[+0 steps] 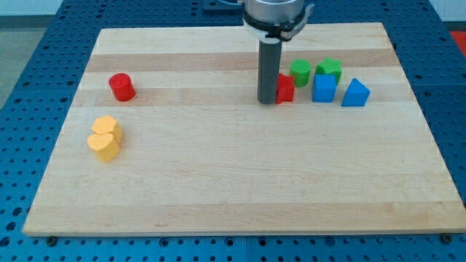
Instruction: Push red circle into the blue cube
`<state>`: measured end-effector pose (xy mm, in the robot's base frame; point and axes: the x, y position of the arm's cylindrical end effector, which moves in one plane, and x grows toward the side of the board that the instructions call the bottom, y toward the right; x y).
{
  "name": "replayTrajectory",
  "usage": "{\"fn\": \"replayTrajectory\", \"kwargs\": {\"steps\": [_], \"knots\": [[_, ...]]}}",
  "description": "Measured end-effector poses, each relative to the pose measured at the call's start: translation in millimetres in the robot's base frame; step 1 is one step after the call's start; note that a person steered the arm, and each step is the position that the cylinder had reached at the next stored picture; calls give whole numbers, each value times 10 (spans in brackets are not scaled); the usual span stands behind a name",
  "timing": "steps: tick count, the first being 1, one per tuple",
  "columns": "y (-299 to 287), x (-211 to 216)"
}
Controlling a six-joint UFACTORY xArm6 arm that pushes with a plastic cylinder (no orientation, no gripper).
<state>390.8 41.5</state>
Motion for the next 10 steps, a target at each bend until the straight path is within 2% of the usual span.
{"fn": "replayTrajectory", "kwargs": {"steps": [1,2,3,4,6,7,8,9,10], "knots": [[-1012,10],[-1509,-811],[-2430,-1006],[-2978,-288],[-1776,-122],[-1609,-444],[-1413,-153],[-1226,543],[-871,729]]}}
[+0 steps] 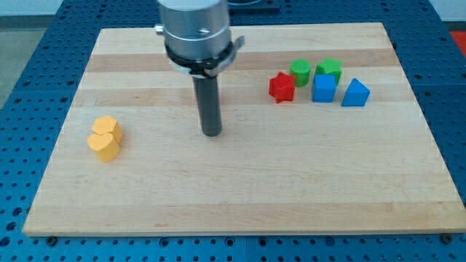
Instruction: Push red circle into the blue cube
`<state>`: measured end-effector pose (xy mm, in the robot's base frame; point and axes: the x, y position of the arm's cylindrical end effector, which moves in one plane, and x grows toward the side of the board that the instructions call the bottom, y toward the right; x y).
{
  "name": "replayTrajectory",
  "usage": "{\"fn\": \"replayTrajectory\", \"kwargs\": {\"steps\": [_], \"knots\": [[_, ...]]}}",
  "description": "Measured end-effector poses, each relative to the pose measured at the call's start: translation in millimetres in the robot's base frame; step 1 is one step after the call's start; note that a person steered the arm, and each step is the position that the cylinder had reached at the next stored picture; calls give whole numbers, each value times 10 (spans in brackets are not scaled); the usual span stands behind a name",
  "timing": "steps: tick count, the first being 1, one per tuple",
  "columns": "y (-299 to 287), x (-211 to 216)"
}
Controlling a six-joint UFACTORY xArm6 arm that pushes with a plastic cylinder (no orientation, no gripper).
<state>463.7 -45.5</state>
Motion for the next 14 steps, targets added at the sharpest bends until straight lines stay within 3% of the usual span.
{"fn": "replayTrajectory", "kwargs": {"steps": [2,3,4,5,7,10,11,13,14], "knots": [[-639,-1192],[-408,-1167],[137,-402],[562,-50],[663,117],[1342,138],[1413,466],[1793,291],[1893,-216]]}}
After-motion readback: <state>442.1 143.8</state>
